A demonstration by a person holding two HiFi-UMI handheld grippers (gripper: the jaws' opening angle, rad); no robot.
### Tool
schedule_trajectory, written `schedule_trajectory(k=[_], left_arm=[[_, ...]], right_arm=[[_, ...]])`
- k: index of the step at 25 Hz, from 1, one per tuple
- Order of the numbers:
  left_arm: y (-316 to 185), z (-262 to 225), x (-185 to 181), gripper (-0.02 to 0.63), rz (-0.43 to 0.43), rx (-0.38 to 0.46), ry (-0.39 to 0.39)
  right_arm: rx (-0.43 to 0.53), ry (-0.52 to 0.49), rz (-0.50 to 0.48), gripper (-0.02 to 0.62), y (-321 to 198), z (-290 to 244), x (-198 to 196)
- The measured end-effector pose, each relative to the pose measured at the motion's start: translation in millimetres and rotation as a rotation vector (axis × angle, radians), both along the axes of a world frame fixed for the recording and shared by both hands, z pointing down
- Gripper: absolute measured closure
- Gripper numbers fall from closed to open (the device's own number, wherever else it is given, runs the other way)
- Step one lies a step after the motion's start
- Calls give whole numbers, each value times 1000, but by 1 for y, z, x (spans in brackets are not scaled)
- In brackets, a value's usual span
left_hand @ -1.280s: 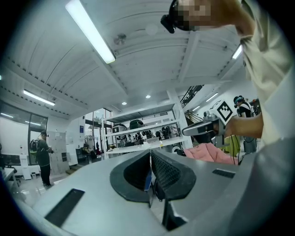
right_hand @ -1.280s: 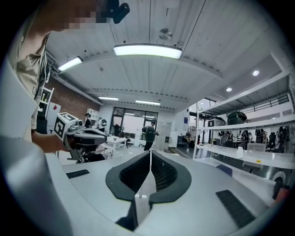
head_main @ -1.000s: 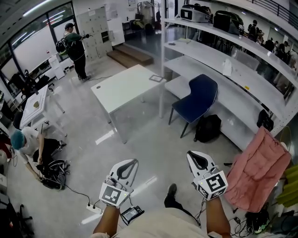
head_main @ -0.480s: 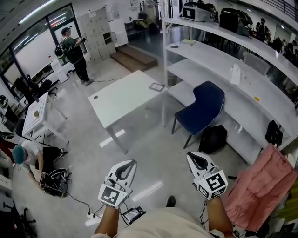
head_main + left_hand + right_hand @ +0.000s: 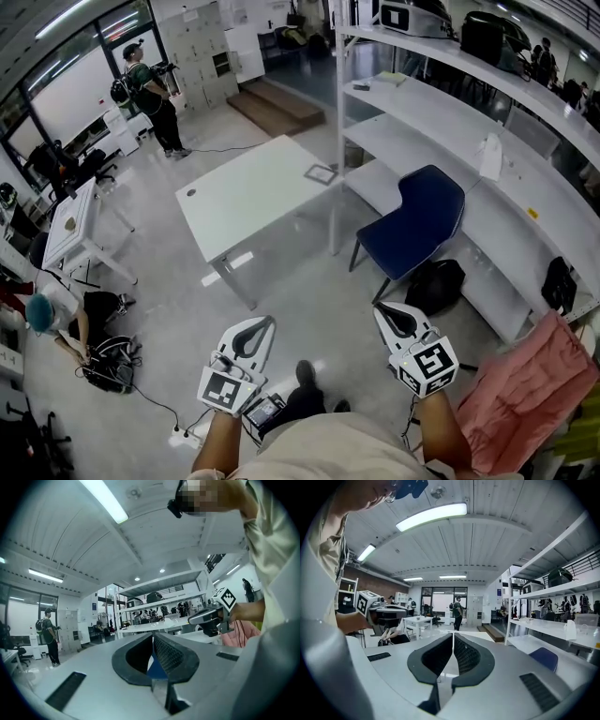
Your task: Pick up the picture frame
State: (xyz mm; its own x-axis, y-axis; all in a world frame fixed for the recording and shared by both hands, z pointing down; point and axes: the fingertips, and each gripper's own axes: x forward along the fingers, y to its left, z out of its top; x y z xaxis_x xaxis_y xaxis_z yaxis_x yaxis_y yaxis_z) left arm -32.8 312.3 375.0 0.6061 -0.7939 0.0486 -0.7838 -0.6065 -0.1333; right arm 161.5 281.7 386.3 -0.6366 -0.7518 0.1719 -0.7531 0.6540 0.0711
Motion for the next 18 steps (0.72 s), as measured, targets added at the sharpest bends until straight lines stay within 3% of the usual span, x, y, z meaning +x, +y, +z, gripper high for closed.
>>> schedule_trajectory(k=[8, 18], left_arm=[[-102, 19, -9, 584, 34, -16, 25], [-246, 11, -40, 585, 76, 2, 33]], right_arm=[[-10, 14, 47, 568, -86, 13, -4], [-17, 15, 71, 568, -218, 11, -43]])
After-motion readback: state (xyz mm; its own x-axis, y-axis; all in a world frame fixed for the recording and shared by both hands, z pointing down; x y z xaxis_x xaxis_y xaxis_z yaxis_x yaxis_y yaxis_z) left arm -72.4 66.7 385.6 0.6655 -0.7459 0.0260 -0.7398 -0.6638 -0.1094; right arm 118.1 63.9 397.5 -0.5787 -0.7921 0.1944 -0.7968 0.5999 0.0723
